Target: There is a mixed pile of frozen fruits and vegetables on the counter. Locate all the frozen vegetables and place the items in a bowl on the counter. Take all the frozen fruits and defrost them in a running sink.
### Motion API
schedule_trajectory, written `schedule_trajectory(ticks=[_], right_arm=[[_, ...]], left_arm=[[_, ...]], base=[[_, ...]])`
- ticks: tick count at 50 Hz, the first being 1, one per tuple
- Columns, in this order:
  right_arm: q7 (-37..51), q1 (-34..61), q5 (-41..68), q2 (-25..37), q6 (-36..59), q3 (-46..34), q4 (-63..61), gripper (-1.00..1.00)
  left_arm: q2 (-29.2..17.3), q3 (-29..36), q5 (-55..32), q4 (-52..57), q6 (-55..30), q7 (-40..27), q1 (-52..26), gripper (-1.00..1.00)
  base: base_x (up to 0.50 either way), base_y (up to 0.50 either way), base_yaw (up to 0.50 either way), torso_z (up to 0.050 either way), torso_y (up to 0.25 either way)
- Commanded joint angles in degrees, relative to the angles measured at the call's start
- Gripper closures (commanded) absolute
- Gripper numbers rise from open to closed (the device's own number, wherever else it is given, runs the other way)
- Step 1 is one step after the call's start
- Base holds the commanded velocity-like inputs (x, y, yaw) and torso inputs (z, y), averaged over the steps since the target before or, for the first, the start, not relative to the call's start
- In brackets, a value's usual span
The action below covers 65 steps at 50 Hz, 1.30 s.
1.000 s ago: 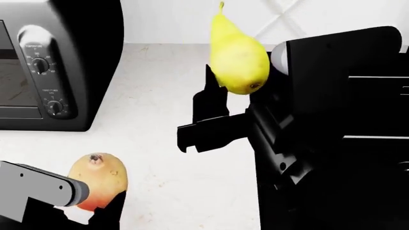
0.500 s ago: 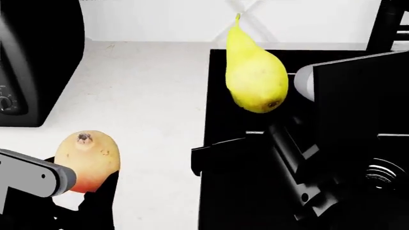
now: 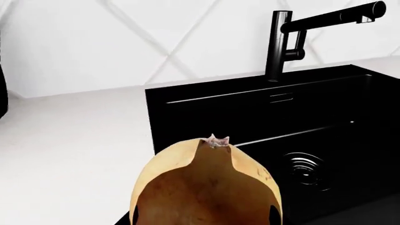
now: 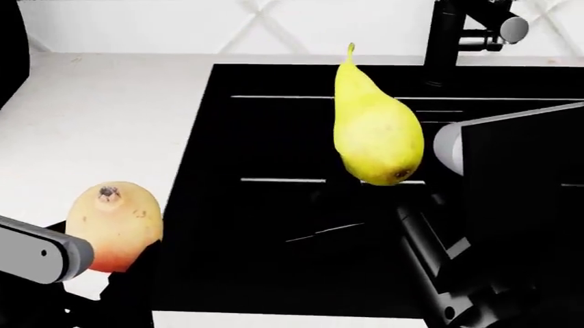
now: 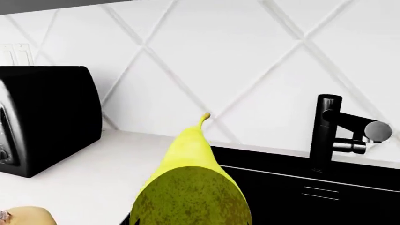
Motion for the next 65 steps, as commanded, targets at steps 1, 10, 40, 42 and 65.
schedule_trajectory(ticks=[1, 10, 40, 42, 65], right_arm=[[-0.66, -1.13, -1.49, 0.54, 0.24, 0.52, -0.67, 1.0], [-0.88, -2.54, -2.85, 0.51, -0.36, 0.42, -1.22, 1.0], [-0.39, -3.23, -4.16, -0.84, 0.77, -1.57, -2.01, 1.0], [-0.34, -3.6, -4.22, -0.72, 0.56, -1.5, -2.14, 1.0], [1.19, -13.11, -9.97, -0.72, -2.98, -2.44, -6.91, 1.0]], left_arm=[[-0.21, -0.62, -0.7, -0.1, 1.29, -0.88, -0.06, 1.0], [0.23, -0.39, -0.08, -0.84, 1.5, -0.96, -0.58, 1.0], [-0.28, -0.44, 0.42, -0.55, 2.46, -0.66, -0.11, 1.0], [-0.16, -0.31, 0.66, -0.63, 2.65, -0.45, 0.12, 1.0], [-1.22, -0.9, 0.15, 0.33, 3.36, -0.69, 1.01, 1.0]], base=[[-0.07, -0.5, 0.0, 0.0, 0.0], [-0.02, -0.12, 0.0, 0.0, 0.0], [0.42, -0.04, 0.0, 0.0, 0.001], [0.46, 0.0, 0.0, 0.0, 0.005], [0.03, 0.0, 0.0, 0.0, 0.001]])
